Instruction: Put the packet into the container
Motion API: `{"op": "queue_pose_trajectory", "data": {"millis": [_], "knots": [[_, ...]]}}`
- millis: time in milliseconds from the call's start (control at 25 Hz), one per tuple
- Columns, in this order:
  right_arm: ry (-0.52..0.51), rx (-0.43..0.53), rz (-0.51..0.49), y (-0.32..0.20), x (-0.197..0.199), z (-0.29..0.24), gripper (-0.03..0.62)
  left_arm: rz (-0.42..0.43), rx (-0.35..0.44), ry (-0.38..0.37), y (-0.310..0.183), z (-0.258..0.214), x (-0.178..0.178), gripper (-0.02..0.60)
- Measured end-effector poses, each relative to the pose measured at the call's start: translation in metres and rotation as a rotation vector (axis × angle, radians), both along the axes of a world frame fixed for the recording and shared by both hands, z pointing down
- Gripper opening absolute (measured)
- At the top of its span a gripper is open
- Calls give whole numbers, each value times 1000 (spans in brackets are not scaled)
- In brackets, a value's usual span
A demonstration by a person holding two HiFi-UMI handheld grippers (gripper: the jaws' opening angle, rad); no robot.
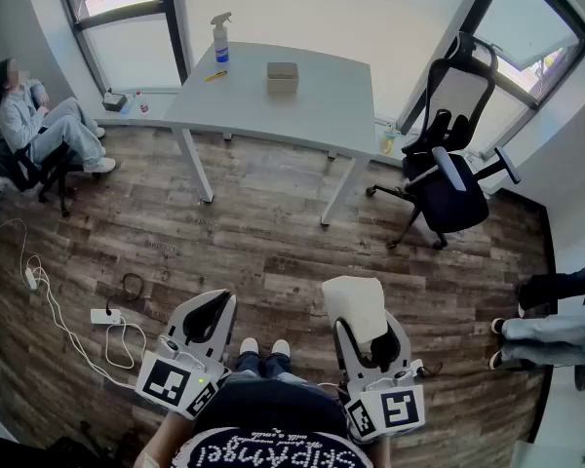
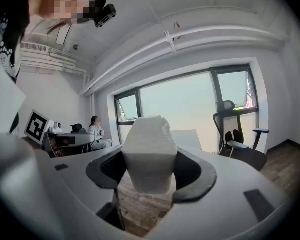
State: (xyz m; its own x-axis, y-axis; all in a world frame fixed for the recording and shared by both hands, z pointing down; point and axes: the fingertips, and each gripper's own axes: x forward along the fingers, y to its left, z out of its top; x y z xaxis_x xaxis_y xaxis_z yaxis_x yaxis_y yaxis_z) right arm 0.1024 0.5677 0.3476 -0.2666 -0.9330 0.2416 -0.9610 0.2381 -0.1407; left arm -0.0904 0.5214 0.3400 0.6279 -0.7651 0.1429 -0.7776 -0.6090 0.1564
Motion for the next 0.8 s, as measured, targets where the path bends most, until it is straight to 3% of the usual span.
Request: {"op": "queue_pose_trajectory", "data": {"millis": [560, 800], "knots": [[-8, 10, -53, -10, -8, -3, 273, -38, 0, 9, -4, 0, -5, 8], [-107, 55, -60, -16, 0, -15, 273, -37, 8, 13, -10, -2, 4, 8]]}}
